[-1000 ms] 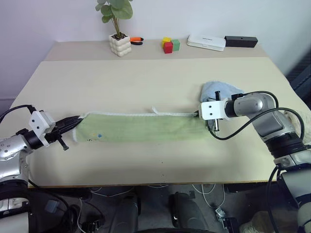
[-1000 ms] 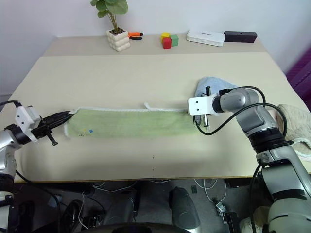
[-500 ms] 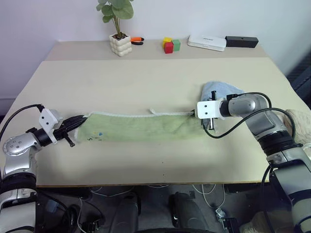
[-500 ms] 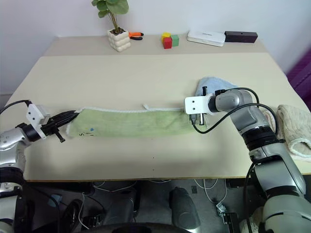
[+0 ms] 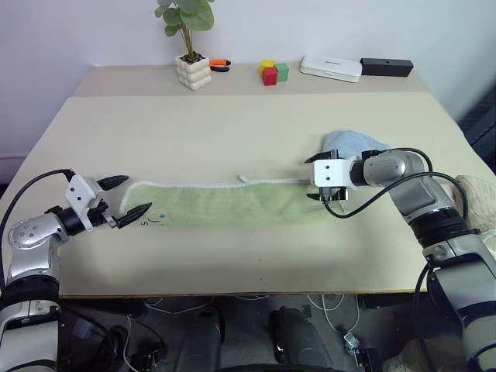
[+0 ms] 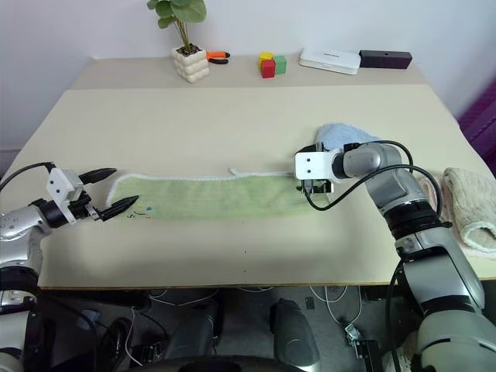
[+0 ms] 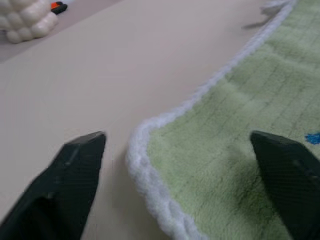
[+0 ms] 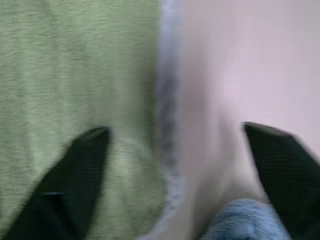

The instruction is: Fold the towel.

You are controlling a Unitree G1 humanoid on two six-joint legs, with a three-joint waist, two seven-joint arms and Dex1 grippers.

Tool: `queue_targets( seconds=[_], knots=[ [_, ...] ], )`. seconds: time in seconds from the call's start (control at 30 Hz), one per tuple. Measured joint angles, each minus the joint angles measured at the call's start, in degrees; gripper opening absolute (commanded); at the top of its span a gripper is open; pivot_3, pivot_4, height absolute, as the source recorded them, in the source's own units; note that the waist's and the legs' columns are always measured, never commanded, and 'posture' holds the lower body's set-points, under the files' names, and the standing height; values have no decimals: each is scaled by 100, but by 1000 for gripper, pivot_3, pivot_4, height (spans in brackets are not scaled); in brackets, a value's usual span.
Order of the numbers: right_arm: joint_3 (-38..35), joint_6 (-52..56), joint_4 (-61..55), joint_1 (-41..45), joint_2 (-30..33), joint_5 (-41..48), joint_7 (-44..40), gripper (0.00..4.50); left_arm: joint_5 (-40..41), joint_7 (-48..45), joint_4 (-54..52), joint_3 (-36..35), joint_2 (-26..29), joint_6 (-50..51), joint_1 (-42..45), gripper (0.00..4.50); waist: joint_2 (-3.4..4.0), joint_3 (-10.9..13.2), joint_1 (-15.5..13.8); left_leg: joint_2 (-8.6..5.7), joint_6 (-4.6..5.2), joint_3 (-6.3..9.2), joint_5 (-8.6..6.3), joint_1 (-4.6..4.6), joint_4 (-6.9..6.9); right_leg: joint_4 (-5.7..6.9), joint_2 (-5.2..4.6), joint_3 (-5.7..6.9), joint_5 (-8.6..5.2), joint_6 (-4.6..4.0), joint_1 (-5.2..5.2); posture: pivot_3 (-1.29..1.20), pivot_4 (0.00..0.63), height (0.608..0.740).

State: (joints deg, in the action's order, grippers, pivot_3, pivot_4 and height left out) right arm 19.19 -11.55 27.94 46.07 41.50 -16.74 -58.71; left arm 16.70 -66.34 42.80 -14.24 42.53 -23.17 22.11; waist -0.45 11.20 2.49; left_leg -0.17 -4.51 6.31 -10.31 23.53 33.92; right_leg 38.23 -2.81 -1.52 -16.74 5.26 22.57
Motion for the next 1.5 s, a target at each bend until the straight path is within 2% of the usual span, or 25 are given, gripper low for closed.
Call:
queue_targets(
  seconds=[0.2,0.4,0.53,0.67,0.8,0.9,1.0,1.13,1.3,1.5],
  knots=[
    [-99,265,-45,-50,426,23,-284,4478,-117,319,129,-127,238,-379,-244,4500,1,0,-19,-1,0,0,0,0,-1,-1,-3,0,0,0,0,0,150,740],
    [-585,703,-182,-316,777,377,-415,4478,290,270,-274,-450,258,-24,-555,4500,1,0,-7,0,0,0,0,0,-2,-1,-2,0,0,0,0,0,150,740],
    [-1370,2680,-1461,-854,609,1757,-864,4478,920,124,-1168,-724,261,693,-752,4500,1,1,9,2,0,5,0,0,-1,1,-2,-1,0,-1,-2,0,150,740],
    [-2570,5430,-2302,-1004,536,3541,-960,4478,1719,-31,-2396,-837,259,1793,-1052,4500,-1,0,-26,2,1,12,-1,-2,-2,-3,-8,4,0,-2,-13,0,150,740],
    [-3278,6736,-2628,-1822,757,4390,-908,4478,2062,-126,-2970,-892,223,2480,-1204,4500,-4,-2,-136,-1,5,5,-3,-5,0,-15,-8,6,-4,-8,-18,0,150,740],
    [-3409,7011,-3059,-2695,754,4531,-642,4478,2123,-157,-3022,-828,80,2654,-956,4500,-3,-2,-188,1,4,5,-2,-4,9,-13,-4,7,-11,-19,-21,0,150,740],
    [-3392,7136,-3424,-3203,701,4581,-252,4478,2173,-242,-3093,-714,-20,2863,-768,4500,-3,-2,-150,1,5,-4,-3,-3,10,-13,-4,0,-4,-8,-18,0,150,740],
    [-3592,7253,-3471,-3360,440,4588,457,4478,2498,-403,-3783,-629,-34,3505,-974,4500,-7,-5,-78,7,6,-4,-3,-5,1,-12,1,-2,-3,-5,-14,0,150,740],
    [-3989,7714,-3521,-3507,236,4981,887,4478,2842,-441,-4421,-601,-37,4137,-1236,4500,-7,-4,-80,6,6,-4,-4,-4,3,-13,1,-2,-4,-7,-16,0,150,740],
    [-4369,8524,-3484,-3326,-76,5524,1346,4478,2907,-347,-4590,-599,-82,4311,-1185,4500,-7,-5,-140,6,6,-4,-4,-4,5,-15,3,-2,-12,-21,-17,0,150,740]
  ],
)
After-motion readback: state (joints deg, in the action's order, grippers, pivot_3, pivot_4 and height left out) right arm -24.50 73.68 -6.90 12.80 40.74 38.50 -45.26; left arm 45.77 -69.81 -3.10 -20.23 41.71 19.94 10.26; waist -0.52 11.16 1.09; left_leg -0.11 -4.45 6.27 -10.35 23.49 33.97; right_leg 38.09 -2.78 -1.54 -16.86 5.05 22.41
